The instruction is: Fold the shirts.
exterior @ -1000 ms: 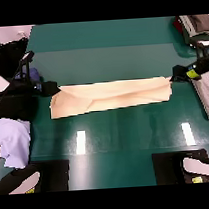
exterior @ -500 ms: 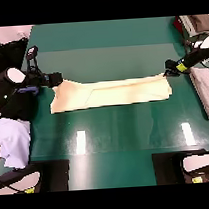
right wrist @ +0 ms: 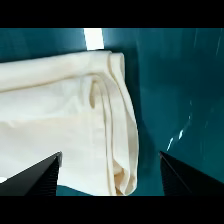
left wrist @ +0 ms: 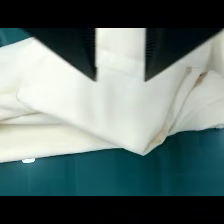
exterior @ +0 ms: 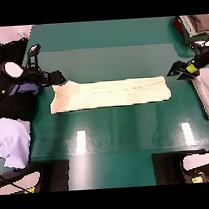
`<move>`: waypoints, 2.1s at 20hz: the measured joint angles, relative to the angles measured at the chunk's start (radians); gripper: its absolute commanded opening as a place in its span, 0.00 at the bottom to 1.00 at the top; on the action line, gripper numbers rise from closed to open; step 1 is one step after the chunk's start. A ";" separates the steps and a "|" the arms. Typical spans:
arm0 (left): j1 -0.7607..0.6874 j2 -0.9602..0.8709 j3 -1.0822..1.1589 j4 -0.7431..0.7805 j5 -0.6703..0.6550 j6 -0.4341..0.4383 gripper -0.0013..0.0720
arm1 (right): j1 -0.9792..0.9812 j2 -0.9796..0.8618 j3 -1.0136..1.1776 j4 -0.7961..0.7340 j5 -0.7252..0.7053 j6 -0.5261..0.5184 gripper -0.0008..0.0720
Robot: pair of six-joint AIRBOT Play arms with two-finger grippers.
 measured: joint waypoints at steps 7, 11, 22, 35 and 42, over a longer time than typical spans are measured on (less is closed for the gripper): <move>0.000 0.000 0.019 -0.008 -0.109 0.022 0.05 | -0.135 -0.019 -0.189 0.178 -0.050 -0.152 0.93; 0.000 0.000 0.020 -0.011 -0.134 0.026 0.05 | -0.153 -0.076 -0.225 0.283 -0.042 -0.206 0.92; -0.142 -0.016 0.027 -0.037 -0.083 0.026 0.05 | -0.040 -0.150 -0.241 0.363 -0.053 -0.332 0.03; -0.470 -0.498 0.453 -0.048 -0.115 -0.027 0.05 | 0.011 0.177 -0.159 0.583 0.055 -0.282 0.03; -0.491 -0.623 0.544 -0.045 -0.100 -0.070 0.05 | 0.162 0.264 0.017 0.518 0.093 -0.173 0.03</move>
